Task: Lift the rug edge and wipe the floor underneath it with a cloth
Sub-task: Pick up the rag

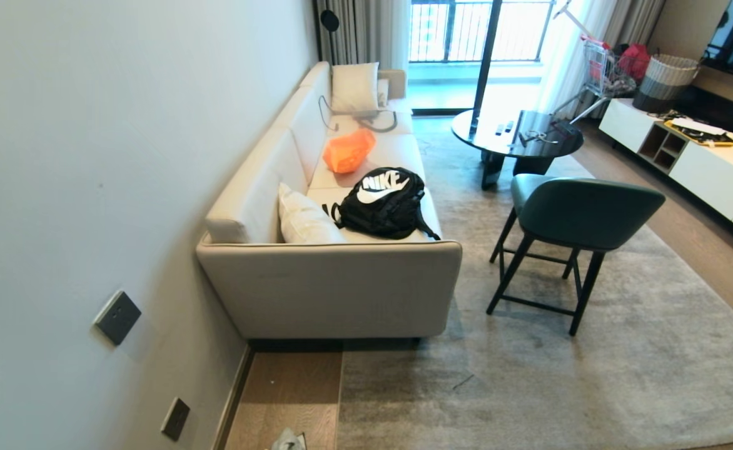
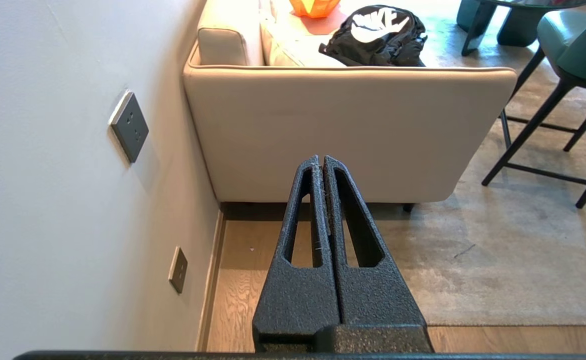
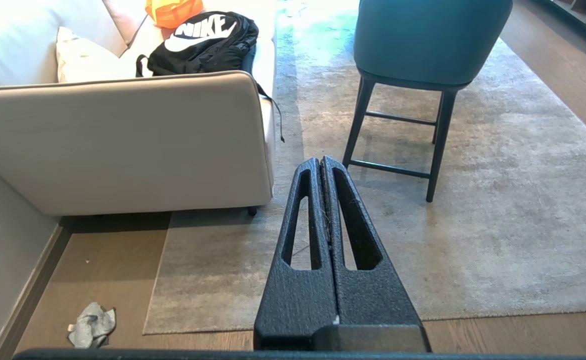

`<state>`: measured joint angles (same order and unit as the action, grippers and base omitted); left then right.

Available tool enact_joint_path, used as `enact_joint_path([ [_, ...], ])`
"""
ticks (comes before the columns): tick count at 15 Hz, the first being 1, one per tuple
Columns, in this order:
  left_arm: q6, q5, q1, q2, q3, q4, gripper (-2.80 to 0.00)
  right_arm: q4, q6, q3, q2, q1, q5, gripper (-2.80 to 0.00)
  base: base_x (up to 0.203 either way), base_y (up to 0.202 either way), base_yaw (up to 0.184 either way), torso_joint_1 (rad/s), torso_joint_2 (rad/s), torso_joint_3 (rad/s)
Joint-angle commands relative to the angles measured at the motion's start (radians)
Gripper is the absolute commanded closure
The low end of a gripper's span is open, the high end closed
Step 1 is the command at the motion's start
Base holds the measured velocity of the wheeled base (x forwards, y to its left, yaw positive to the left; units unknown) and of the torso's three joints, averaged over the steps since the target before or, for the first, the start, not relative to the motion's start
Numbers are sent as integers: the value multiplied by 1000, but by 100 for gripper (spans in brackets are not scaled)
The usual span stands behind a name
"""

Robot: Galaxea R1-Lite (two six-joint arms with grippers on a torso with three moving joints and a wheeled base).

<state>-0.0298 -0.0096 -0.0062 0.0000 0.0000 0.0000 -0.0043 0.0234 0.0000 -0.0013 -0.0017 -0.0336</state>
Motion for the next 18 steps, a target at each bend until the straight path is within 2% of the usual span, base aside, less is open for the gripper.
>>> enact_joint_path([
  [1,-1,0,0,0,0,0,0,0,1,0,1,0,0,0,0,0,0,0,0,0],
  [18,-1,0,0,0,0,2,0,0,3,0,1,0,0,0,0,0,0,0,0,0],
])
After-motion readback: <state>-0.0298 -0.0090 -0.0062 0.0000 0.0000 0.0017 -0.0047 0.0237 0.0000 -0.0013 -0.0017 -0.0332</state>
